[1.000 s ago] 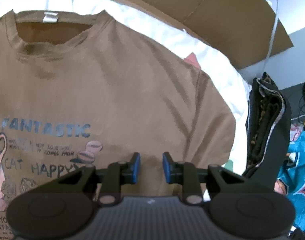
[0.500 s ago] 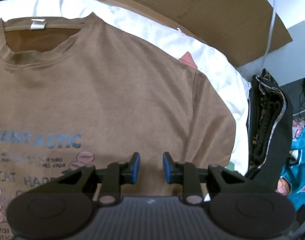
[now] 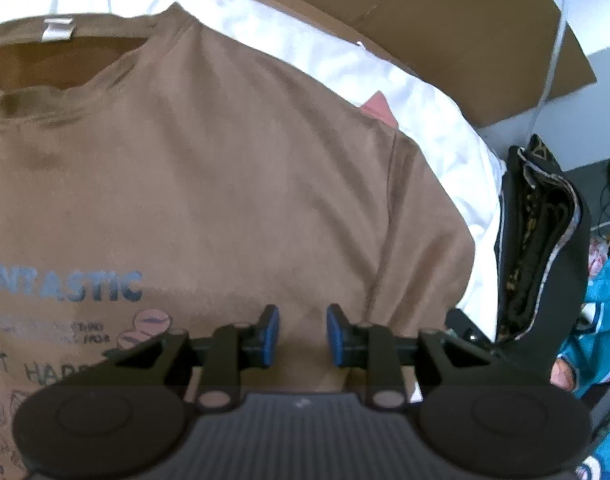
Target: Fold clothes
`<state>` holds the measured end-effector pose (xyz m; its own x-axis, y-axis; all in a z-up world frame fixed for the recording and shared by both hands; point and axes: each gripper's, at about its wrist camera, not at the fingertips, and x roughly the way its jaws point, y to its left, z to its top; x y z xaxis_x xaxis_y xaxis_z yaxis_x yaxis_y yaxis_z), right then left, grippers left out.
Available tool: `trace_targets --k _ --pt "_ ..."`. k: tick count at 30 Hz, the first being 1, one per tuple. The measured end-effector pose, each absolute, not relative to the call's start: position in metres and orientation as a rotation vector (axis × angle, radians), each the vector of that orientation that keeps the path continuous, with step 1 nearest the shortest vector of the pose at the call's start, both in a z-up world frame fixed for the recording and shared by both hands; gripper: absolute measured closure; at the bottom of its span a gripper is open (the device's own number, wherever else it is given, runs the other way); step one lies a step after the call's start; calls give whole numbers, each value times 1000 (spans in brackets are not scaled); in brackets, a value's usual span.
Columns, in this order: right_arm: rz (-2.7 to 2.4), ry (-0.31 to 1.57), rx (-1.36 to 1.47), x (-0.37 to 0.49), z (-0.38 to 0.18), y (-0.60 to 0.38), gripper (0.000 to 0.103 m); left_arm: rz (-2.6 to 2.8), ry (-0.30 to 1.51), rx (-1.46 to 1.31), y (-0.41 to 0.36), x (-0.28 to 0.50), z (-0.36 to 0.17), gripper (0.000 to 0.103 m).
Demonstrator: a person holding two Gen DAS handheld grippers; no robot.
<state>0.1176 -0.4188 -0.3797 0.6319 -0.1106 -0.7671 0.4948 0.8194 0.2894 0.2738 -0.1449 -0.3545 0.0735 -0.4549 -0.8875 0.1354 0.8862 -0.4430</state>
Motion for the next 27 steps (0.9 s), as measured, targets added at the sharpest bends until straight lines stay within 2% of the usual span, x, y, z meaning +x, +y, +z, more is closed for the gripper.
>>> trace_targets --k 12,18,20,27 --pt "-354 826 417 124 -382 -394 66 -443 1435 -264 -142 276 -357 74" --pt "-335 833 400 127 -381 -391 82 -441 1435 -268 -141 277 -356 74" --pt "-318 840 408 128 -381 -392 101 -440 1433 -269 -140 278 -355 74" --pt "-263 806 448 127 -359 -391 103 -442 1393 -260 -141 283 -347 73"
